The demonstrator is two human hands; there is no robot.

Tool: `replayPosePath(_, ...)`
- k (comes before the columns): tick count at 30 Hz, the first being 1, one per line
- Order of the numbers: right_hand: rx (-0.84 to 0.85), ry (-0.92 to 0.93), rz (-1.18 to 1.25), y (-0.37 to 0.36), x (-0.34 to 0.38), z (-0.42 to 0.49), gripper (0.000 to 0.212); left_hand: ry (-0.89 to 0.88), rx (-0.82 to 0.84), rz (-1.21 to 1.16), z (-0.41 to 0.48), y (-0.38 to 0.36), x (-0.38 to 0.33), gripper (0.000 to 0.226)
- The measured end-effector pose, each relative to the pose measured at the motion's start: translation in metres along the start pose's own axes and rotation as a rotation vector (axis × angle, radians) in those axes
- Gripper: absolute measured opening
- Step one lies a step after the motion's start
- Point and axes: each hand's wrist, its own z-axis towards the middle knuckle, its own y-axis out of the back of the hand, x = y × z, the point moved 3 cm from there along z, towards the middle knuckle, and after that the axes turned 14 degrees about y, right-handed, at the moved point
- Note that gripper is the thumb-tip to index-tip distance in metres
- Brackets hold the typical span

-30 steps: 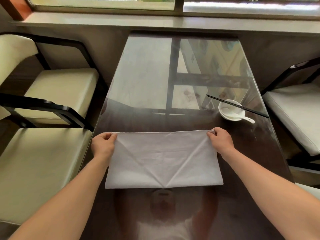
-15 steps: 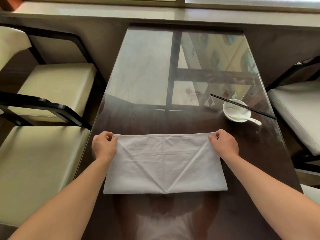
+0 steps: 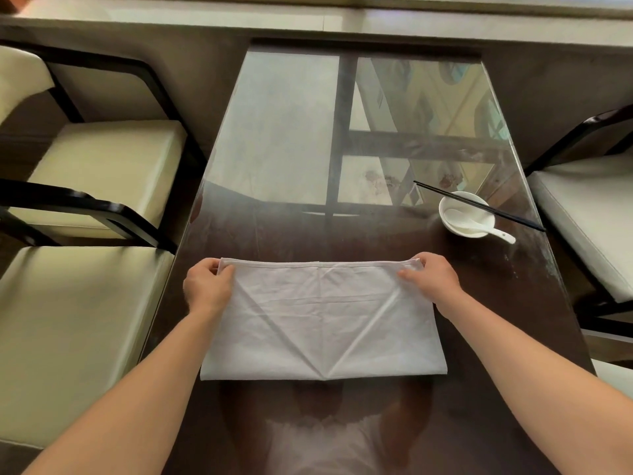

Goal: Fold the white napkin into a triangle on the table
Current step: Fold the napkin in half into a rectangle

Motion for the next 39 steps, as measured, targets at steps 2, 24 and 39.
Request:
replayPosePath(2, -0.015, 0.027, 0.035, 0.0, 0.001, -0.001, 0.011, -0.018, 0.038, -0.072, -0.004, 0.001, 0.003, 0.014)
replayPosePath(24, -0.2, -0.035, 0.168, 0.004, -0.027, -0.04, 0.026, -0.076, -0.031, 0.181, -0.027, 0.021, 0.038, 0.04)
replayPosePath(39, -0.107, -0.148, 0.113, 0.001, -0.047, -0.119, 0.035, -0.057, -0.034, 0.322, -0.078, 0.052, 0.106, 0.046)
